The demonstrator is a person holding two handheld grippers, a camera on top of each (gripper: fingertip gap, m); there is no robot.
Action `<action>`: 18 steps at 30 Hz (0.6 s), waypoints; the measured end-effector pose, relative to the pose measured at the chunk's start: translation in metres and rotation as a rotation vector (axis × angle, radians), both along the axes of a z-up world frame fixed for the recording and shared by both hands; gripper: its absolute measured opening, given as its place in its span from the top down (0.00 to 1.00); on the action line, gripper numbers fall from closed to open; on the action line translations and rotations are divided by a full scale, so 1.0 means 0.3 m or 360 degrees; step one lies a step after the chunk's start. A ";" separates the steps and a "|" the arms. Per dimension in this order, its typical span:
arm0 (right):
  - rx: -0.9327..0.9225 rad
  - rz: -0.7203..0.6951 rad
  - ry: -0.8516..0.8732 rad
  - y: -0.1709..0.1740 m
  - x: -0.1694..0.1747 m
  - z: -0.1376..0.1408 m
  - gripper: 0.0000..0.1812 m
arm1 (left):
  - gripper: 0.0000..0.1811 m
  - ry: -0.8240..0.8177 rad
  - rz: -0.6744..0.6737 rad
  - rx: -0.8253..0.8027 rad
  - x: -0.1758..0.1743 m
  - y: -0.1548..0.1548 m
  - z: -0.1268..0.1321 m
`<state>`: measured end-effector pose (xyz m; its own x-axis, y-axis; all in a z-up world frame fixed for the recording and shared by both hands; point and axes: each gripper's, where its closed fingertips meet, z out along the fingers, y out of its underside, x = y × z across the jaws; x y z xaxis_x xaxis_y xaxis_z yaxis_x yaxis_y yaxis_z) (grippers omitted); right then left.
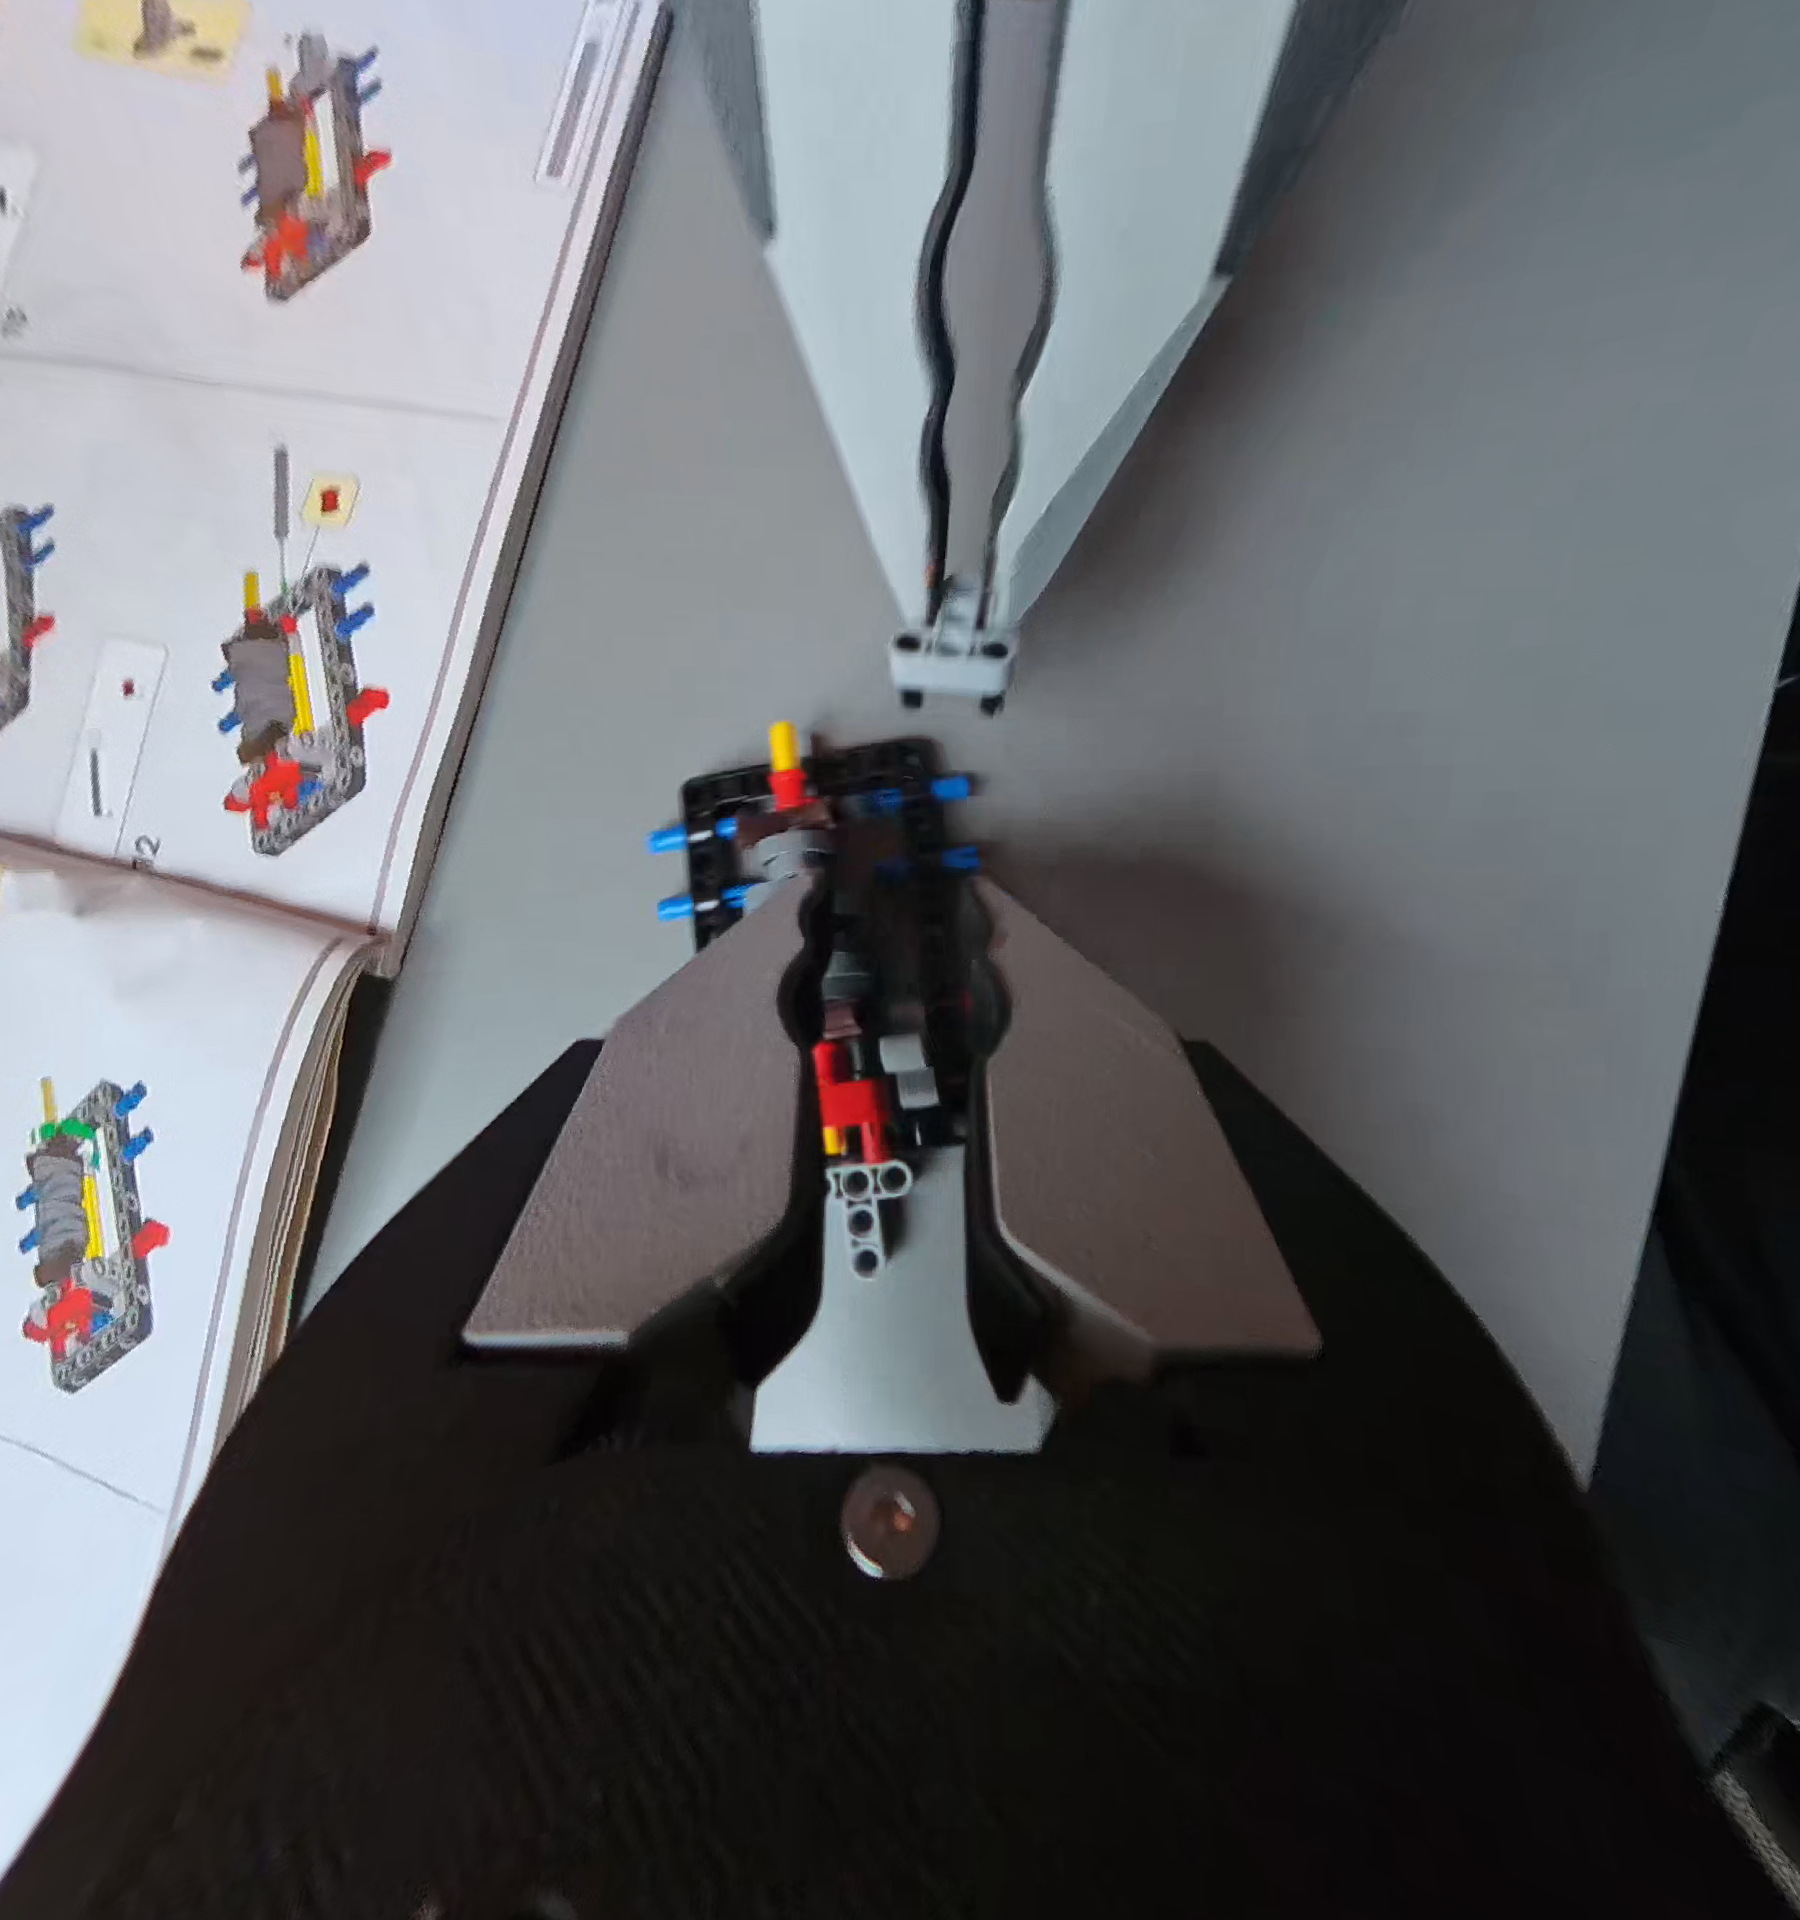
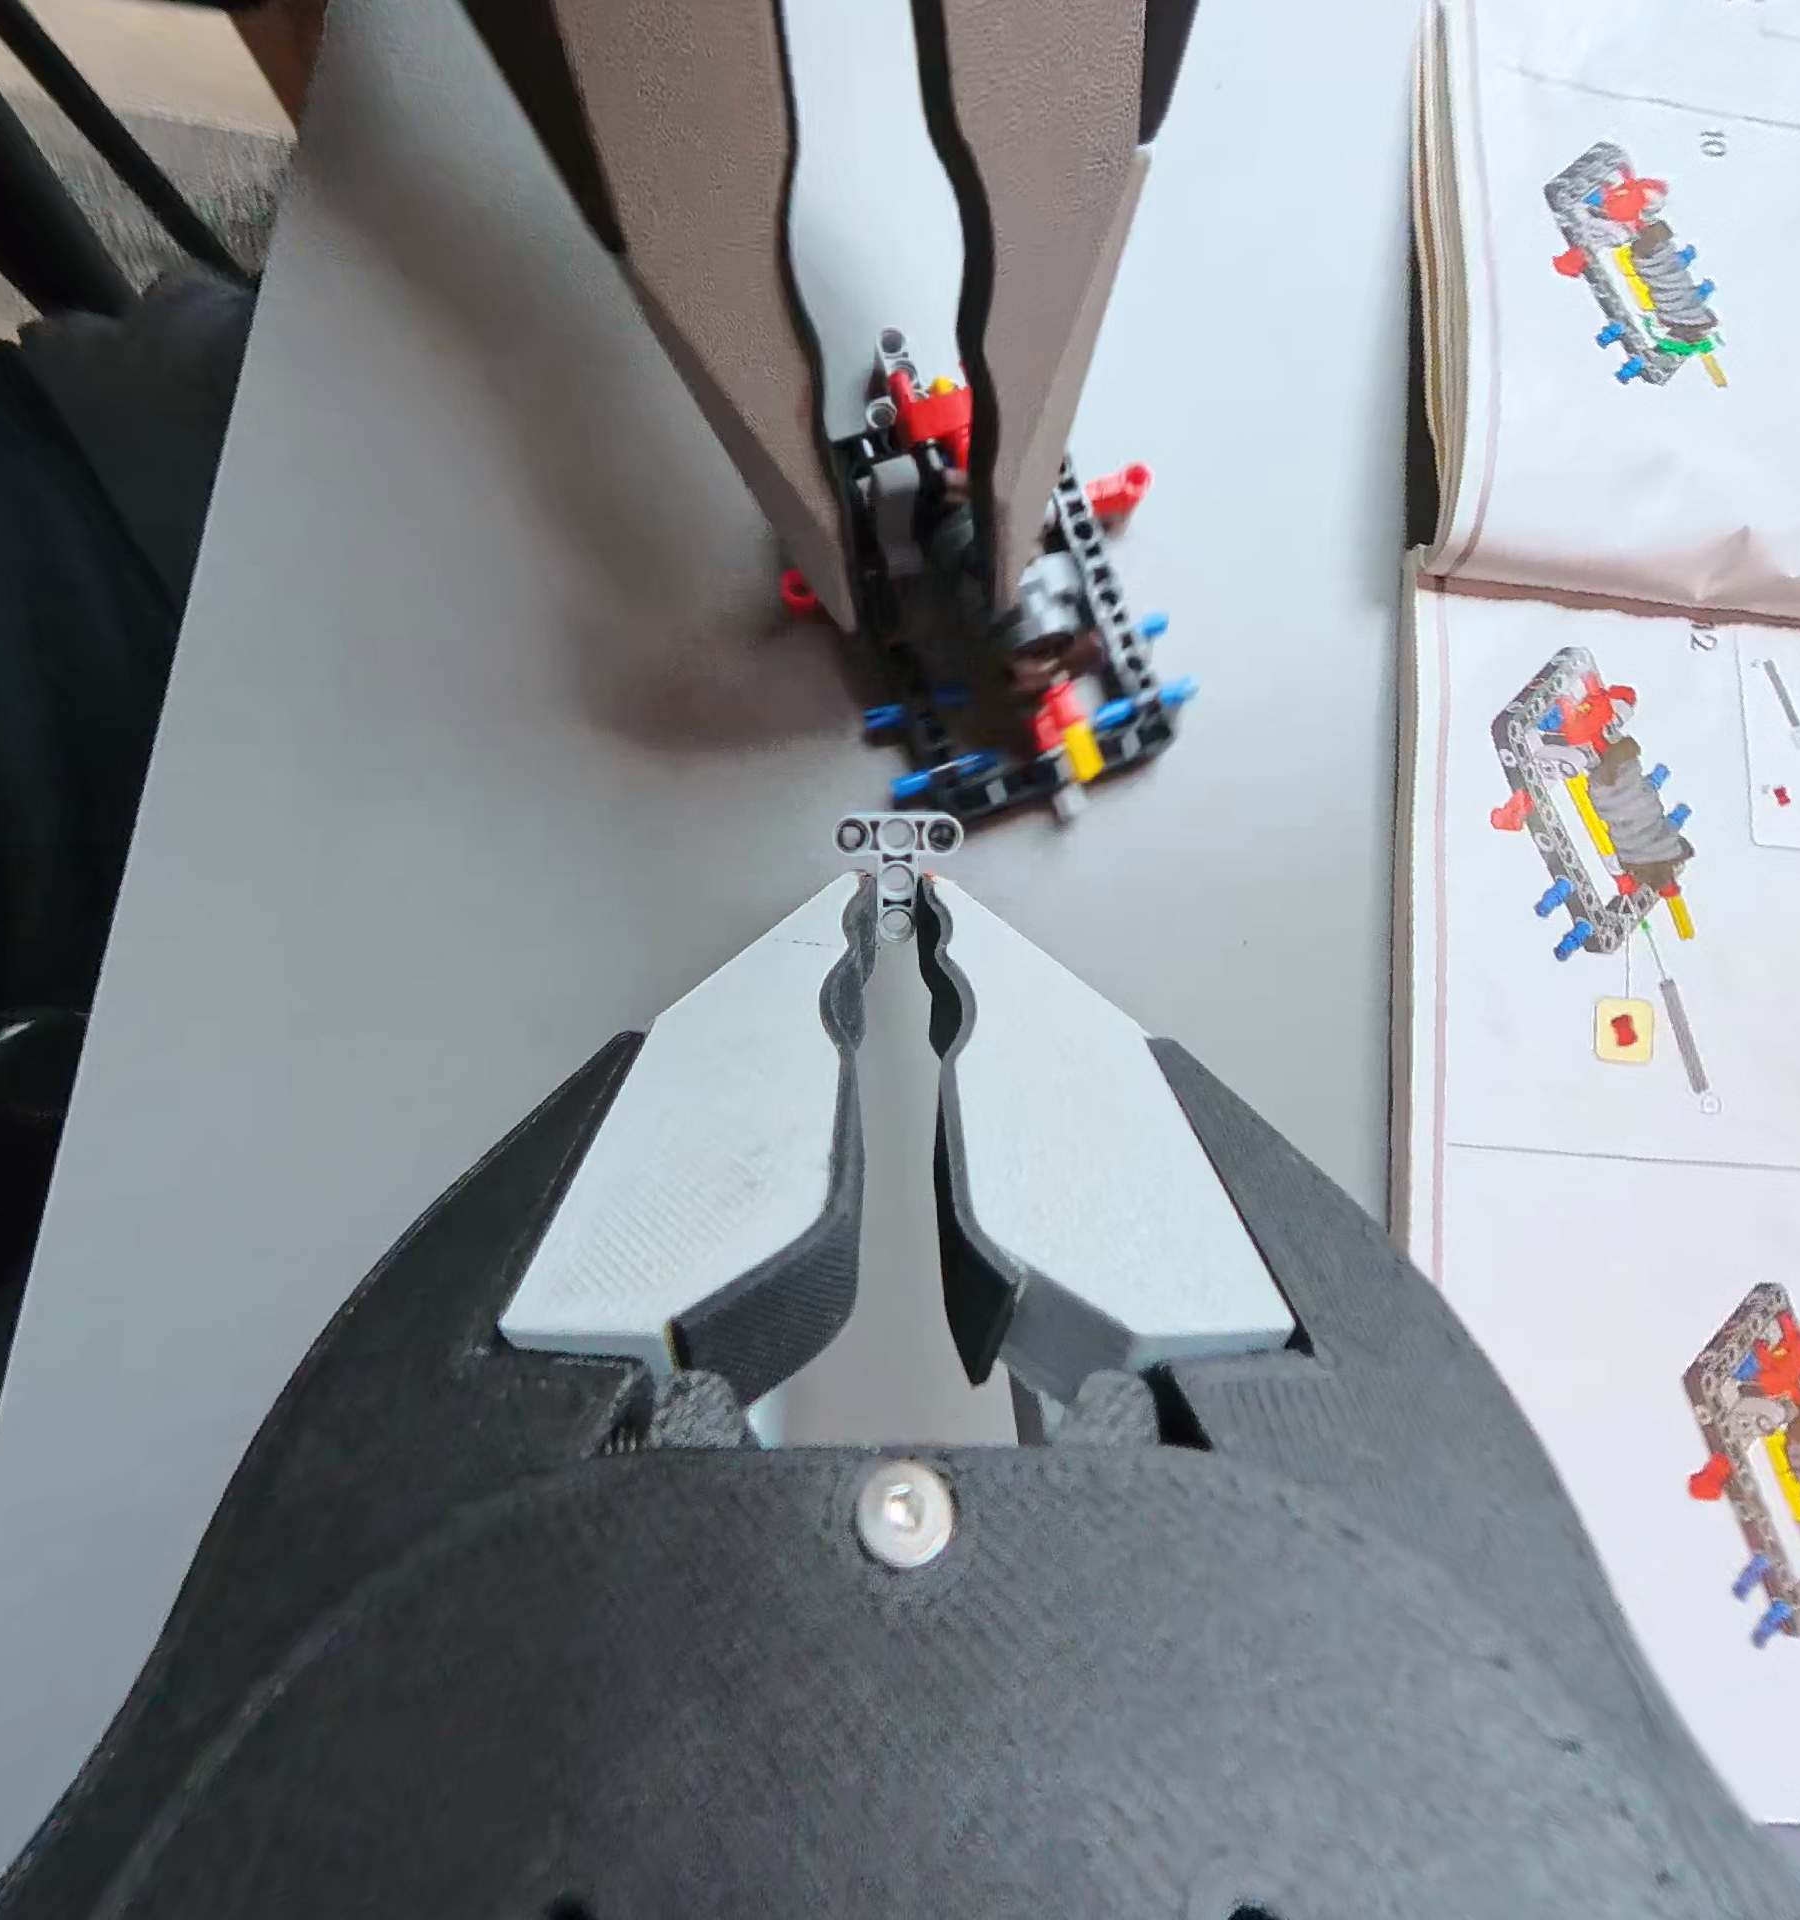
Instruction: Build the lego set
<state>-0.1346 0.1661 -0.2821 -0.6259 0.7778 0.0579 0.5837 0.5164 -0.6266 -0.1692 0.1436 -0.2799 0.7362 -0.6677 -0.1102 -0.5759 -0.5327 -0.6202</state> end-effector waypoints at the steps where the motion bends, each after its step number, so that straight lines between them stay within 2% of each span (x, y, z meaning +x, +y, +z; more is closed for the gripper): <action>1: -0.0034 -0.0011 0.0028 0.003 0.006 0.006 0.98 | 0.87 -0.0006 0.0021 -0.0011 -0.018 0.002 -0.006; 3: -0.0096 -0.0041 0.0063 0.015 0.019 0.016 0.98 | 0.80 -0.0080 0.0022 -0.0026 -0.028 0.000 -0.003; 7: -0.0182 -0.0094 0.0075 0.045 0.035 0.013 0.98 | 0.83 -0.0190 -0.0015 0.0057 -0.021 -0.010 0.063; 9: -0.0206 -0.0117 0.0073 0.059 0.034 0.008 0.98 | 0.82 -0.0113 0.0184 0.0096 -0.094 0.028 0.070; 11: -0.0217 -0.0142 0.0060 0.074 0.034 0.002 0.98 | 0.72 -0.0102 0.0318 0.0045 -0.135 0.053 0.045; 13: -0.0222 -0.0161 0.0044 0.088 0.041 -0.002 0.98 | 0.73 -0.0091 0.0338 -0.0063 -0.138 0.053 -0.009; 14: -0.0219 -0.0169 0.0049 0.096 0.047 -0.002 0.98 | 0.77 -0.0031 0.0312 -0.0114 -0.140 0.045 -0.040; 15: -0.0218 -0.0170 0.0050 0.103 0.055 -0.002 0.98 | 0.85 0.0025 0.0253 -0.0132 -0.134 0.038 -0.059; 18: -0.0258 -0.0103 0.0039 0.094 0.088 0.008 0.98 | 0.87 0.0093 0.0036 -0.0119 -0.089 0.036 -0.061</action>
<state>-0.1081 0.1942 -0.2796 -0.5742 0.8168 -0.0568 0.5958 0.3693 -0.7132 -0.1960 0.1545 -0.2983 0.7451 -0.6588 -0.1041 -0.5973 -0.5895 -0.5438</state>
